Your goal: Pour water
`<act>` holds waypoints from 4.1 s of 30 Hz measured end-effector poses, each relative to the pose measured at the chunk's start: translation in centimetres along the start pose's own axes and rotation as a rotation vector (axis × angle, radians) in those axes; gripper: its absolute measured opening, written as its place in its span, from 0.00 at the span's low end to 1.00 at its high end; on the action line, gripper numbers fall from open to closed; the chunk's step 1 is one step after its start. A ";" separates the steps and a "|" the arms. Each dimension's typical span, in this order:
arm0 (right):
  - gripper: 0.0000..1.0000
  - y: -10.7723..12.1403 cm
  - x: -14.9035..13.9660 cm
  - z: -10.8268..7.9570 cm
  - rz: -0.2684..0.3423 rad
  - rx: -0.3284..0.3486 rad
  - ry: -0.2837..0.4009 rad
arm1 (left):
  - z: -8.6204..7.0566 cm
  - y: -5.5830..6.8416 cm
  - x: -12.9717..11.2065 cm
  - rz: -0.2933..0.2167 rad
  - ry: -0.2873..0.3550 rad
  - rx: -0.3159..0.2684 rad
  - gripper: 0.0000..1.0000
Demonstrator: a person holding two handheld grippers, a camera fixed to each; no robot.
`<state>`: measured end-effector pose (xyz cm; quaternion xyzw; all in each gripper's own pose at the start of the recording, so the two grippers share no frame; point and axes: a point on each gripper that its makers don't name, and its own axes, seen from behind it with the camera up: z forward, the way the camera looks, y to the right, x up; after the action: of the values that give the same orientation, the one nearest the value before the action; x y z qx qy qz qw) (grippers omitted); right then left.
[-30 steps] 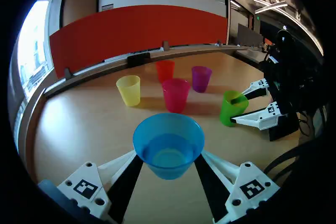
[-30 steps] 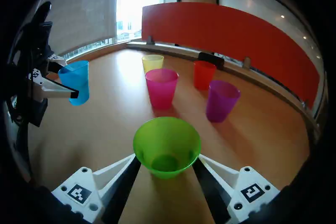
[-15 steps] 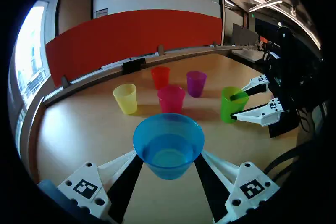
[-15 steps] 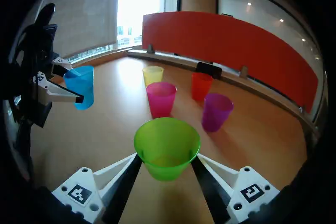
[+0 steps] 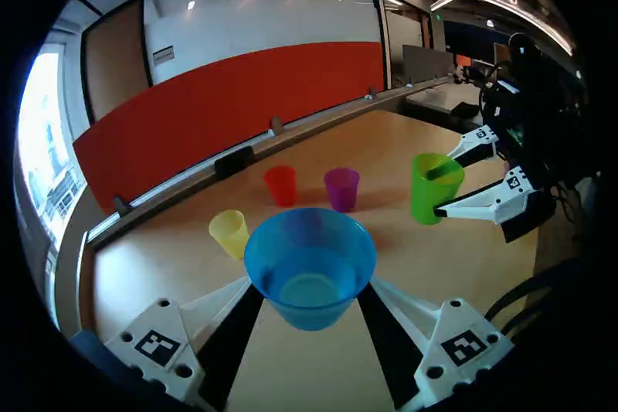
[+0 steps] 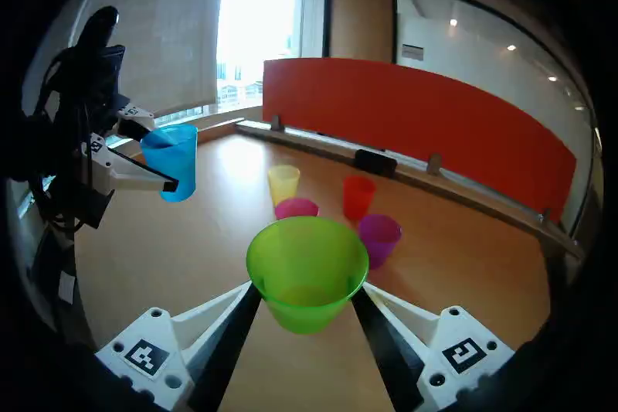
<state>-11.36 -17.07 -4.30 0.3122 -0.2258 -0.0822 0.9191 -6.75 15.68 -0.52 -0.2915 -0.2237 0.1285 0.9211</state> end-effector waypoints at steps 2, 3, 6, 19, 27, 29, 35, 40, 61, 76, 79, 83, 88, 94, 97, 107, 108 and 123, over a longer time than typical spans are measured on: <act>0.85 -0.2 0.7 -1.1 -0.005 0.004 0.007 | -0.5 0.4 1.1 0.015 0.001 -0.007 0.79; 0.86 -0.4 1.1 -1.5 -0.007 0.006 0.009 | -0.8 0.5 1.6 0.023 0.002 -0.011 0.79; 0.86 -1.0 1.9 -2.9 -0.014 0.017 0.013 | -1.7 1.1 2.9 0.052 0.004 -0.019 0.79; 0.85 -4.0 3.1 -6.2 -0.026 0.073 0.013 | -4.3 2.9 7.2 0.174 0.012 -0.031 0.79; 0.85 -5.8 4.3 -6.7 -0.022 0.115 0.038 | -5.1 4.1 9.3 0.230 0.024 -0.042 0.80; 0.85 -6.1 4.4 -6.7 -0.026 0.123 0.041 | -5.2 4.2 9.7 0.253 0.025 -0.035 0.79; 0.86 -6.8 4.6 -6.8 -0.033 0.141 0.047 | -5.7 4.6 10.5 0.323 0.020 -0.025 0.79; 0.86 -7.6 4.7 -6.8 -0.034 0.160 0.052 | -6.0 4.8 11.2 0.355 0.017 -0.019 0.79; 0.86 -10.5 6.2 -6.2 -0.053 0.218 0.082 | -6.7 6.5 12.1 0.475 0.005 -0.003 0.79; 0.86 -11.3 6.3 -6.5 -0.060 0.242 0.091 | -7.3 6.5 12.6 0.573 0.009 0.033 0.79; 0.85 -11.4 6.3 -6.6 -0.065 0.247 0.094 | -7.4 6.5 12.6 0.594 0.010 0.038 0.79; 0.86 -11.4 6.3 -6.7 -0.070 0.252 0.096 | -7.4 6.5 12.7 0.619 0.013 0.045 0.79; 0.85 -11.4 6.3 -6.8 -0.077 0.257 0.099 | -7.3 6.3 13.0 0.644 0.017 0.053 0.80; 0.86 -11.3 6.5 -6.9 -0.083 0.259 0.103 | -7.2 6.5 13.3 0.675 0.022 0.059 0.79; 0.85 -11.3 6.7 -6.9 -0.086 0.260 0.105 | -7.2 6.6 13.4 0.693 0.027 0.064 0.79; 0.86 -11.1 7.0 -6.7 -0.096 0.261 0.111 | -7.1 6.7 13.8 0.735 0.036 0.078 0.79; 0.86 -11.1 7.0 -6.7 -0.096 0.261 0.111 | -7.1 6.7 13.8 0.737 0.037 0.079 0.79; 0.86 -11.1 7.1 -6.6 -0.104 0.265 0.111 | -7.0 6.6 14.0 0.799 0.037 0.098 0.79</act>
<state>-2.16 -24.43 -13.13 0.4462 -0.1672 -0.0816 0.8754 8.11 22.69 -4.85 -0.3137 -0.0699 0.4817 0.8153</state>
